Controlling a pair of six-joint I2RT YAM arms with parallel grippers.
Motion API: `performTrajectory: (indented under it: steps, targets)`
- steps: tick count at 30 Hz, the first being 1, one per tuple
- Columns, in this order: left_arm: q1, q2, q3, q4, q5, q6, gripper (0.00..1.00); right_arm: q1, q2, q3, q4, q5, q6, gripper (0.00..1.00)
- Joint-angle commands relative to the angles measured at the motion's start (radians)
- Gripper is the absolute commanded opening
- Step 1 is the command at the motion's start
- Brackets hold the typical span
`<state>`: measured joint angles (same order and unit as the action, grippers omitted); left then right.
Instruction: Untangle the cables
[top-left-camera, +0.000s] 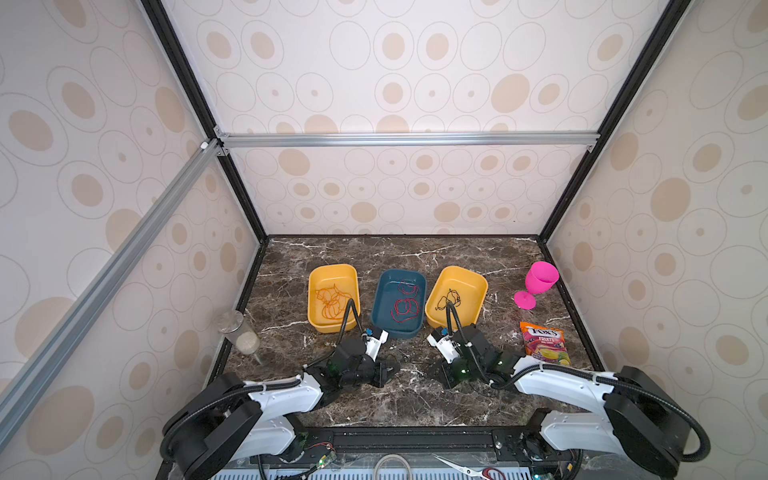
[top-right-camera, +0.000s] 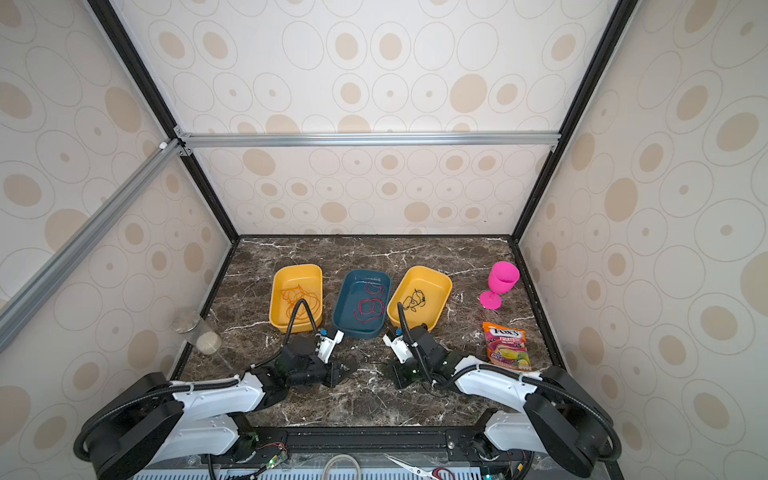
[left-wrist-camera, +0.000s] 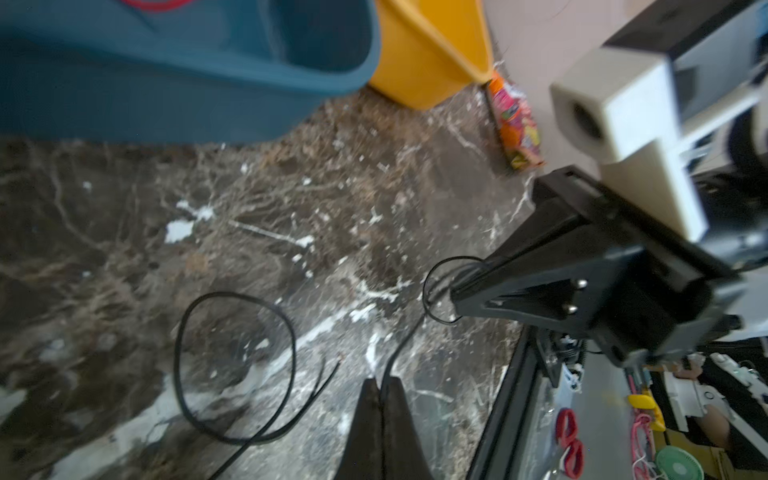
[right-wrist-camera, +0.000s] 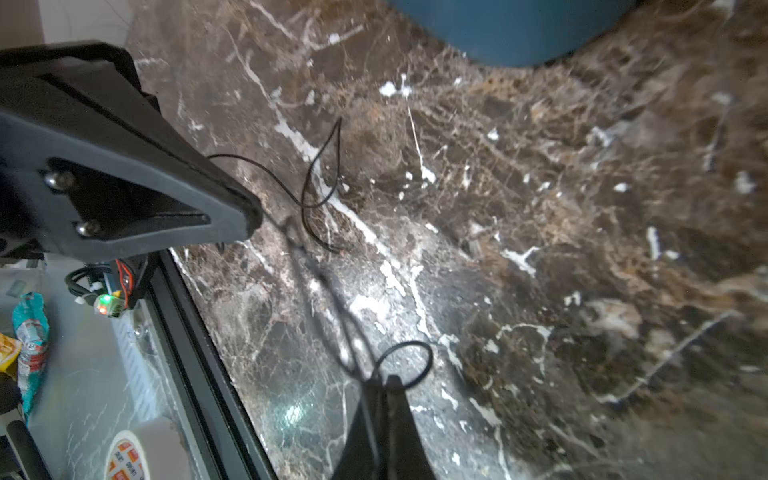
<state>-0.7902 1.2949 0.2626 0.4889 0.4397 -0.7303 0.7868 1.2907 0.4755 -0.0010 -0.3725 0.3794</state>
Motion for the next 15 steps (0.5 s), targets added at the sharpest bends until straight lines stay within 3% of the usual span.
performTrajectory:
  steps: [1,6,13,15]
  targets:
    - [-0.028,0.083,0.004,0.037,-0.04,0.063,0.0,0.04,0.073,0.05,-0.02,0.026,0.01,0.11]
    - [-0.047,0.156,0.009,0.094,-0.053,0.07,0.0,0.05,0.104,0.04,0.024,0.012,0.035,0.24]
    - [-0.055,0.164,0.013,0.073,-0.078,0.092,0.0,0.044,-0.041,0.049,-0.093,0.071,0.007,0.52]
    - [-0.055,0.162,0.012,0.071,-0.083,0.091,0.0,0.028,-0.091,0.054,-0.125,0.088,0.02,0.55]
